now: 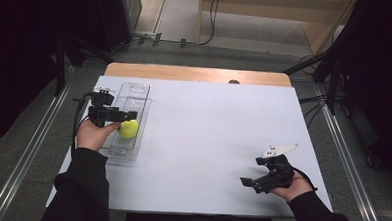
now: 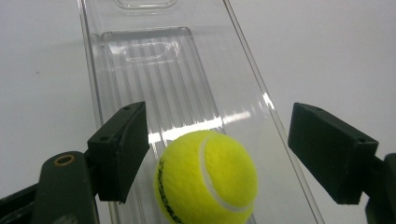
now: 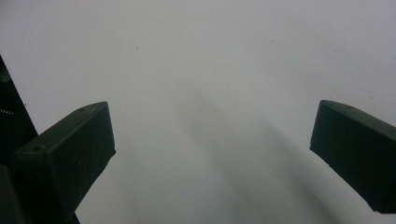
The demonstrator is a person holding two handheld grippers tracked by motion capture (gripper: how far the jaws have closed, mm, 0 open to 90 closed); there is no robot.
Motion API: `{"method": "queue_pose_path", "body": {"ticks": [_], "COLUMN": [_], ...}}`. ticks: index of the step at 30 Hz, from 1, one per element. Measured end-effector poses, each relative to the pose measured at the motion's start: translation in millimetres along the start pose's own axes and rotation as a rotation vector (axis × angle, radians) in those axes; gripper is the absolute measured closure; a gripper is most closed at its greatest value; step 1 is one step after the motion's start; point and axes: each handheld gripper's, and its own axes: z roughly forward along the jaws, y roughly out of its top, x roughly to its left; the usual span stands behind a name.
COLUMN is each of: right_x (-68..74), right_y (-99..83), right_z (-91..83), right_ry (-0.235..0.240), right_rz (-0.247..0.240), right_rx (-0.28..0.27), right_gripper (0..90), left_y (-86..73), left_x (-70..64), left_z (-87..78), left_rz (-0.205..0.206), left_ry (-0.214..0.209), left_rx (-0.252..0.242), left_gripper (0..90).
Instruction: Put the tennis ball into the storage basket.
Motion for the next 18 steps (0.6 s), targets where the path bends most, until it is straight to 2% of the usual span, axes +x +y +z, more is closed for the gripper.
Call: {"method": "queue_pose_path", "body": {"ticks": [18], "right_x": [-0.3], "right_y": [0.0], "right_z": [0.0], "right_ry": [0.001], "right_rz": [-0.001], "right_rx": [-0.002], "right_gripper": [0.0], "left_y": [11.3], "left_x": [-16.8], "left_z": [-20.4], "left_rz": [0.042], "left_ry": [-0.041], "left_rx": [-0.040], "left_gripper": [21.1]}}
